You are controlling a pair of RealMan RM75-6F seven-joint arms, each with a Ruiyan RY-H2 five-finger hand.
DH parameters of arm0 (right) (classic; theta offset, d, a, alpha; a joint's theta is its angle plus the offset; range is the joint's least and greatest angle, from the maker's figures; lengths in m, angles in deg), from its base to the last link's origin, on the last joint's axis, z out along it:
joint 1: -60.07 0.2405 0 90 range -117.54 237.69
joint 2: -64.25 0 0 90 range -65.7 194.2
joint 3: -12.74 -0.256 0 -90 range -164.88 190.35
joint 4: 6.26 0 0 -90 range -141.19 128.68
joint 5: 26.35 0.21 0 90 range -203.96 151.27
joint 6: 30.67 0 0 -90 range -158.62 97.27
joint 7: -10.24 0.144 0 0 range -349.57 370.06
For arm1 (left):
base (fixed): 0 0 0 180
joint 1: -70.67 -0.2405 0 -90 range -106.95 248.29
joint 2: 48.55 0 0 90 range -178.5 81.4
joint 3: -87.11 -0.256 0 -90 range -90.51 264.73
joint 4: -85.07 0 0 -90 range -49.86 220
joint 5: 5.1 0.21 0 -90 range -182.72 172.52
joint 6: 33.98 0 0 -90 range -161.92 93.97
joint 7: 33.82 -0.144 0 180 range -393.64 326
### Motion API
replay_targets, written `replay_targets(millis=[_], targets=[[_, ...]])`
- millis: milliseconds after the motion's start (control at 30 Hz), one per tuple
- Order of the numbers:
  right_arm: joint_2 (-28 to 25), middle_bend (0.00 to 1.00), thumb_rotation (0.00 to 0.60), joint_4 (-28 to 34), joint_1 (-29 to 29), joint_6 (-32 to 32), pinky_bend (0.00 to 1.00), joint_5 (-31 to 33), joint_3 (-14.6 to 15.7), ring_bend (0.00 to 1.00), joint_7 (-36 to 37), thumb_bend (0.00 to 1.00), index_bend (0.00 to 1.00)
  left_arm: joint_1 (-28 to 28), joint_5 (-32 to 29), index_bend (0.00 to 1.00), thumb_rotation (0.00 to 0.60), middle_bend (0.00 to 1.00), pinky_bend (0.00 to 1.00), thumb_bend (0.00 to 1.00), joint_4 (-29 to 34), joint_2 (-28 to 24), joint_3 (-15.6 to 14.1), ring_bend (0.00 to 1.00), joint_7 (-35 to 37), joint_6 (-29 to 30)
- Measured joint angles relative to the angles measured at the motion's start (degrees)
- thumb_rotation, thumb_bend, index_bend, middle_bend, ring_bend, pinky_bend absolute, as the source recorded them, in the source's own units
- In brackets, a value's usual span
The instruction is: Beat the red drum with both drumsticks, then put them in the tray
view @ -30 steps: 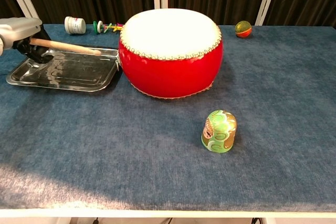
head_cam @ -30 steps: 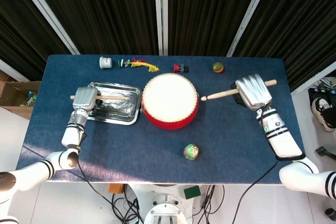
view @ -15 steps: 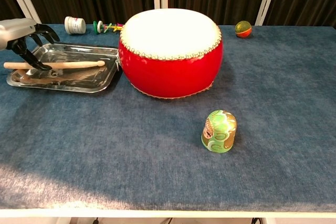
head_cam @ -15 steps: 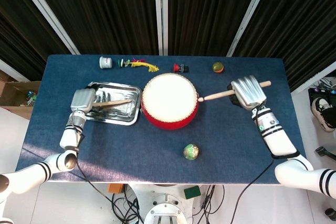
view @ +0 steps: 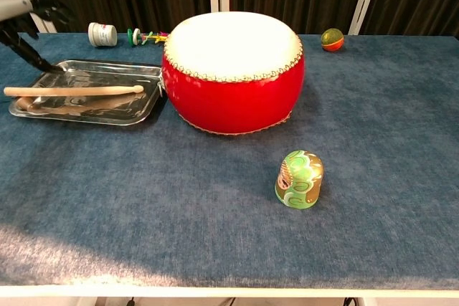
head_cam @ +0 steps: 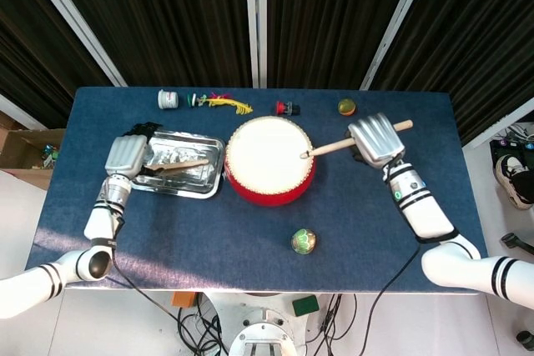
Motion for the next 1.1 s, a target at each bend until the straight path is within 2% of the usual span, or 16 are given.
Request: replay_targets(millis=[133, 267, 467, 567, 800, 1100], targets=[[0.4, 1.0, 0.6, 0.0, 2.6, 1.1, 0.98, 2.3, -1.0, 0.98, -3.2, 0.8, 1.0, -0.9, 2.7, 0.34, 0.6, 0.32, 0.42, 0.13, 6.6, -3.1, 1.6, 0.27, 4.3, 2.1], [0.9, 1.0, 0.6, -0.1, 6.2, 2.4, 0.98, 6.2, -2.3, 0.98, -6.9, 0.8, 1.0, -1.1, 4.5, 0.35, 0.6, 0.33, 0.45, 0.13, 13.6, -6.4, 3.6, 0.28, 10.2, 1.4], [2.6, 1.0, 0.6, -0.4, 10.5, 3.6, 0.97, 10.9, -4.1, 0.98, -9.0, 0.8, 1.0, 0.0, 4.8, 0.35, 0.6, 0.34, 0.49, 0.13, 18.9, -8.2, 7.2, 0.31, 20.4, -2.1], [3.8, 1.0, 0.6, -1.3, 11.5, 3.7, 0.97, 11.7, -4.5, 0.98, -8.5, 0.8, 1.0, 1.4, 3.7, 0.35, 0.6, 0.35, 0.5, 0.13, 19.5, -7.3, 9.3, 0.33, 24.7, -3.4], [7.4, 1.0, 0.6, -4.0, 12.5, 2.1, 0.97, 12.6, -4.8, 0.98, -6.9, 0.8, 1.0, 2.7, 0.3, 0.39, 0.6, 0.41, 0.54, 0.13, 19.0, -4.2, 11.7, 0.37, 29.7, -3.3], [14.2, 1.0, 0.6, -8.3, 12.6, -1.1, 0.97, 13.5, -5.2, 0.98, -3.7, 0.8, 1.0, 2.2, 0.1, 0.42, 0.6, 0.44, 0.56, 0.13, 18.3, -2.4, 11.4, 0.4, 32.4, -1.8]])
